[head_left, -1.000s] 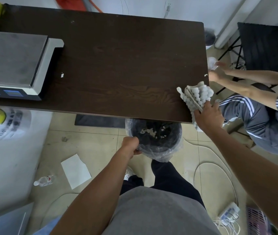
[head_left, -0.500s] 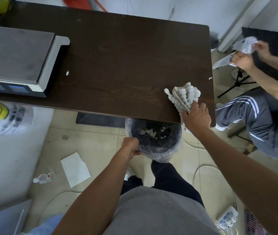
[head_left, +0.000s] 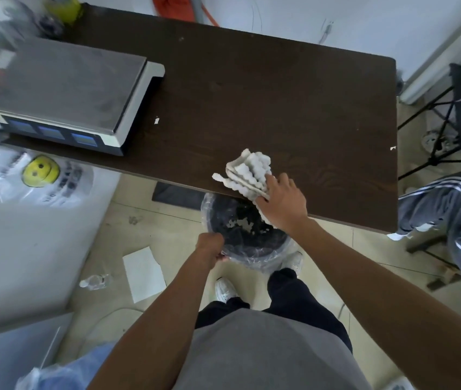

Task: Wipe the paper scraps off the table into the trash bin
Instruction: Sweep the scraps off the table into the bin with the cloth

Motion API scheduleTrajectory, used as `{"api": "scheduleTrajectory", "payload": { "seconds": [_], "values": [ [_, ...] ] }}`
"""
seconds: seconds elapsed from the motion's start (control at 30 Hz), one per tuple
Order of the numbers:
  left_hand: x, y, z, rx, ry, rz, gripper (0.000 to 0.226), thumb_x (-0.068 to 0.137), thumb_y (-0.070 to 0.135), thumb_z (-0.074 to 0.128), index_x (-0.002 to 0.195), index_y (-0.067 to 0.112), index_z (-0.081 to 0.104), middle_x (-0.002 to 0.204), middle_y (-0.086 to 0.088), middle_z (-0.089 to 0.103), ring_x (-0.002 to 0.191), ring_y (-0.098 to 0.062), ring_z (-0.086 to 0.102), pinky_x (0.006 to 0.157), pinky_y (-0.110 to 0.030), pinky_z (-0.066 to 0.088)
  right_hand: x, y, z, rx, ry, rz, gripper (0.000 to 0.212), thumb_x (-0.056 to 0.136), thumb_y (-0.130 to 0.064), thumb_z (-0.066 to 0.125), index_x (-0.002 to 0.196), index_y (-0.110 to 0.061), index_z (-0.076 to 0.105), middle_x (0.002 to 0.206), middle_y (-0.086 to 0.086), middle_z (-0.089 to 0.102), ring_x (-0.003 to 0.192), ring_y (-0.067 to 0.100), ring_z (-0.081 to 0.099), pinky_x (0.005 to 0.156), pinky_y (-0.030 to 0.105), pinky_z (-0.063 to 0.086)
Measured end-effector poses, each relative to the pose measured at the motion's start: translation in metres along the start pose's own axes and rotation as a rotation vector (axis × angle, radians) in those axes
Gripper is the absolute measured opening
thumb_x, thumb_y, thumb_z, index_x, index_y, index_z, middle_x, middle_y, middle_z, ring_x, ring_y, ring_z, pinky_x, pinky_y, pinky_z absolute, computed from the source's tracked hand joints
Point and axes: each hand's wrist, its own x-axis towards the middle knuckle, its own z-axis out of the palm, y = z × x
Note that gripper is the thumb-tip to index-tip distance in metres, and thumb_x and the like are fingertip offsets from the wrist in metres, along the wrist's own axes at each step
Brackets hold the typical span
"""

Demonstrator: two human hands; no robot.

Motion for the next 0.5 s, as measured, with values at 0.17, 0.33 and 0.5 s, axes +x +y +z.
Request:
{"api": "scheduleTrajectory", "payload": {
  "seconds": [0.17,0.33,0.5],
  "values": [
    [0.012,0.007,-0.036,-0.027,0.037,0.008,0.03,0.095,0.002,0.053,0.125,-0.003,0.056,0.117,-0.023,0.063,0.066,-0.028,0.066,0.042,-0.028,0.054,0.016,-0.022,-0.002,-0.004,0.031,-0.193,0.053,0.09,-0.043,0.053,0.136,-0.017,0.048,0.11,0.008,0.049,0.102,0.029,0.054,0.085,0.042,0.048],
    [0.021,0.016,-0.07,-0.053,0.049,-0.006,0.03,0.097,0.001,0.05,0.127,-0.002,0.051,0.095,-0.017,0.058,0.065,-0.029,0.064,0.06,-0.034,0.06,0.058,-0.023,-0.014,-0.016,0.075,0.074,0.051,0.09,-0.037,0.053,0.133,-0.012,0.043,0.121,0.016,0.046,0.111,0.037,0.05,0.091,0.047,0.044],
    [0.028,0.018,-0.088,-0.1,0.063,-0.026,0.032,0.096,0.001,0.051,0.128,0.0,0.051,0.098,-0.016,0.057,0.073,-0.03,0.065,0.059,-0.033,0.061,0.073,-0.047,-0.005,-0.029,-0.091,0.037,0.056,0.091,-0.04,0.052,0.14,-0.015,0.039,0.128,0.016,0.045,0.119,0.038,0.046,0.095,0.047,0.041]
  ]
}}
